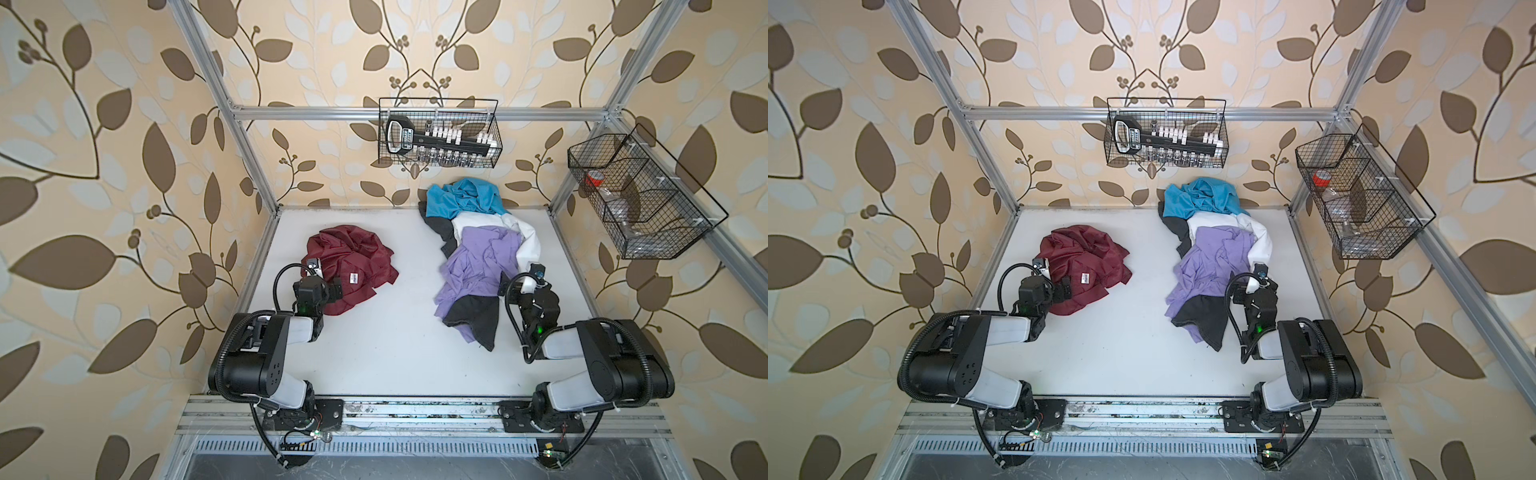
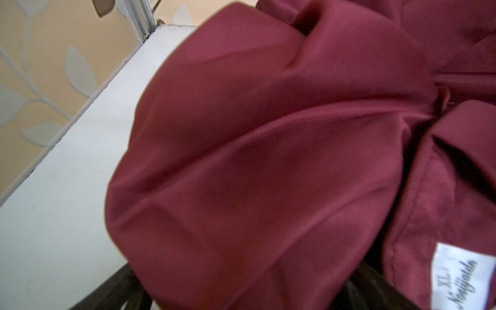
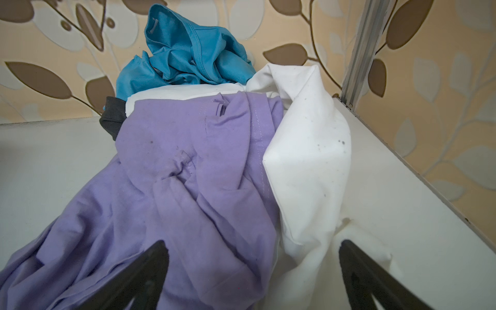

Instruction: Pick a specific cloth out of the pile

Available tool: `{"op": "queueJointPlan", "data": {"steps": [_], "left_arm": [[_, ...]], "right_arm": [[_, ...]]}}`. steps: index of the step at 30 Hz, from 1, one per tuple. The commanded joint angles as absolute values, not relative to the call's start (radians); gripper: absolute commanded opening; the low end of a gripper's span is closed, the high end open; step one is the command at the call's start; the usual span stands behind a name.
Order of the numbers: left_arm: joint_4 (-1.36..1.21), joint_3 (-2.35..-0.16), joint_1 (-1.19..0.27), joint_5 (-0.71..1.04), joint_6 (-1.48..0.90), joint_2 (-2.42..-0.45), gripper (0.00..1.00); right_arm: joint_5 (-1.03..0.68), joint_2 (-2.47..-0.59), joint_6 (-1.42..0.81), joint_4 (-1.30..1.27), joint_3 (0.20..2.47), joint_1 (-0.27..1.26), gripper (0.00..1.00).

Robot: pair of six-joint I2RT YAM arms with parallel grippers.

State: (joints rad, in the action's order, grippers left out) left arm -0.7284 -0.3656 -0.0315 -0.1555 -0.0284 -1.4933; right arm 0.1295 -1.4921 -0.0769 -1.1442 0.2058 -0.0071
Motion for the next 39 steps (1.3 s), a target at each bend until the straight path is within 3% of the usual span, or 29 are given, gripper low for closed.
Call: {"op": "queueJointPlan", "data": {"steps": [1,15,18,23,39], "left_arm": [[-0.742,-0.383,-0.028,-0.141,-0.034,-1.494,0.99],[-0.742,-0.382,-0.028,-0.141,-0.034,-1.493,0.99],[-0.742,-0.383,-0.028,-0.14,-0.034,-1.493,0.99],[-0.742,-0.382,-0.028,-0.141,-0.034,-1.493,0.99],[-0.742,-0.382,-0.028,-0.141,-0.033,-1.493,0.99]], "right_arm": [[0.116,-1.494,-0.069,-1.143,0.227,-0.01,1.0],[0.114,-1.495,-0.068,-1.144,0.227,-0.011,1.0],[0.029,-1.496,-0.032,-1.134,0.23,-0.01,1.0],[0.159,-1.495,-0.087,-1.156,0.22,-0.01,1.0],[0.163,-1.494,-0.087,-1.157,0.219,-0.01,1.0]]}}
